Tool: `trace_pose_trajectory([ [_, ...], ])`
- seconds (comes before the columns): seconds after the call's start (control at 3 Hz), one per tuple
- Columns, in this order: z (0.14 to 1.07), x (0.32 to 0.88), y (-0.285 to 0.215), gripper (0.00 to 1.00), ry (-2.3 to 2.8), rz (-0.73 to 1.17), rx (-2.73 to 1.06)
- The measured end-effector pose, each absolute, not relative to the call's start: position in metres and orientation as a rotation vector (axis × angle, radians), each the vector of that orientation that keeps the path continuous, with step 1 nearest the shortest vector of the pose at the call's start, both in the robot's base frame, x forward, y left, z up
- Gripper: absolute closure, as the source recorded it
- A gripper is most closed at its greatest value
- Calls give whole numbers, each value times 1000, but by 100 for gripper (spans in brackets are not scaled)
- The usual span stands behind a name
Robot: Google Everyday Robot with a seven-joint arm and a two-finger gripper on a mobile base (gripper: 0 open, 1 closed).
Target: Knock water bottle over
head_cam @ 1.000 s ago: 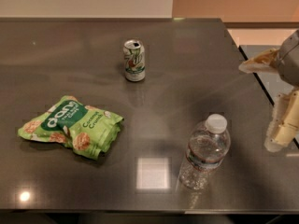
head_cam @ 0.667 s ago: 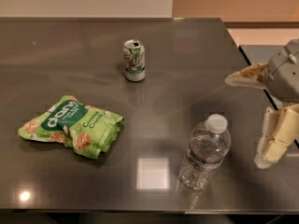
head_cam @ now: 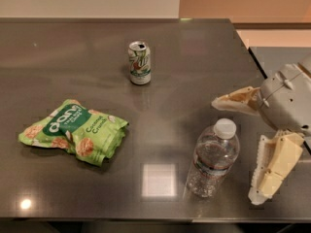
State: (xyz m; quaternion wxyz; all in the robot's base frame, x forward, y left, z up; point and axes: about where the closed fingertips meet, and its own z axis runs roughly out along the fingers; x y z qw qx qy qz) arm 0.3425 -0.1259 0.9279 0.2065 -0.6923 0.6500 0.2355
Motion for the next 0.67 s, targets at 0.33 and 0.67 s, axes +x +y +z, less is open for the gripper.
trace_pose_trajectory([
  [0.33,931,335,-113,0,1762,758,-1896],
  [0.67,933,335,-104,18,1727,817,-1866],
])
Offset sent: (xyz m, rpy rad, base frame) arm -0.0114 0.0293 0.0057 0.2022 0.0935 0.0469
